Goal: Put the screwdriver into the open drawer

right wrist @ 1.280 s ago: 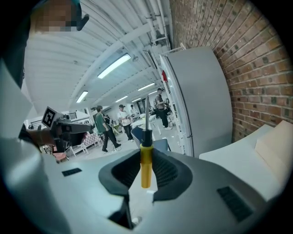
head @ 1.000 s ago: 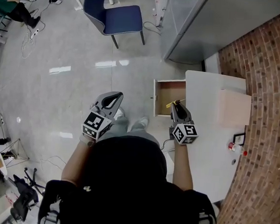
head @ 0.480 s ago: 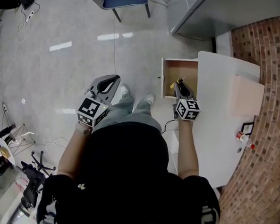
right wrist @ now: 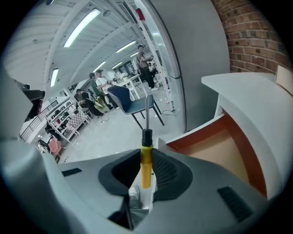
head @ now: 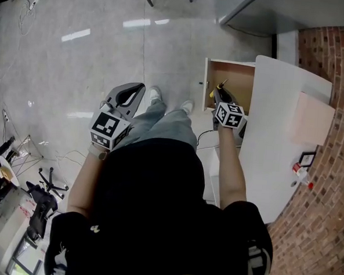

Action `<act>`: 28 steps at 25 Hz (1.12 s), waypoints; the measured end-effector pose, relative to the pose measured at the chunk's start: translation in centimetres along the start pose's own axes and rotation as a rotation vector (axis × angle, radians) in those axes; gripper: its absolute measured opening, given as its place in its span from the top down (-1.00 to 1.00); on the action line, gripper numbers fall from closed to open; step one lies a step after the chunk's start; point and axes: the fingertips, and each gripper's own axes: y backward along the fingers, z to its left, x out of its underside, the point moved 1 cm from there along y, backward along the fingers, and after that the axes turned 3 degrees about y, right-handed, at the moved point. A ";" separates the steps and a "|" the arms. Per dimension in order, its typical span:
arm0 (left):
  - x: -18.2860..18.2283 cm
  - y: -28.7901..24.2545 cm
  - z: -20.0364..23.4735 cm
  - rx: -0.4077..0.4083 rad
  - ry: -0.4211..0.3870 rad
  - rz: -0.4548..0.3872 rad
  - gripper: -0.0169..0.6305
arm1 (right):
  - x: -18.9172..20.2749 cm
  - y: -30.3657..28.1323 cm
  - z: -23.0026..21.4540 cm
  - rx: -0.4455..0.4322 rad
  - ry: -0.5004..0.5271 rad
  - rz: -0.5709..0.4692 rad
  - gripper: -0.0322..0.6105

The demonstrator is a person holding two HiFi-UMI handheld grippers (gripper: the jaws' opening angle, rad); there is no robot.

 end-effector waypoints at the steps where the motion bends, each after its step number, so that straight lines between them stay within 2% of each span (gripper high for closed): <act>1: 0.4 -0.2 0.1 -0.002 0.007 0.007 0.93 | 0.4 -0.7 -0.2 -0.005 -0.012 0.010 0.64; 8: 3.3 -1.2 0.5 -0.012 0.059 0.057 0.93 | 4.1 -5.0 -3.2 0.022 -0.110 0.112 0.64; 19: 8.0 -1.2 1.0 -0.046 0.177 0.122 0.93 | 10.3 -9.8 -5.9 0.062 -0.178 0.268 0.64; 28: 10.5 -1.0 2.1 -0.080 0.222 0.153 0.93 | 13.8 -12.9 -7.5 0.082 -0.253 0.346 0.64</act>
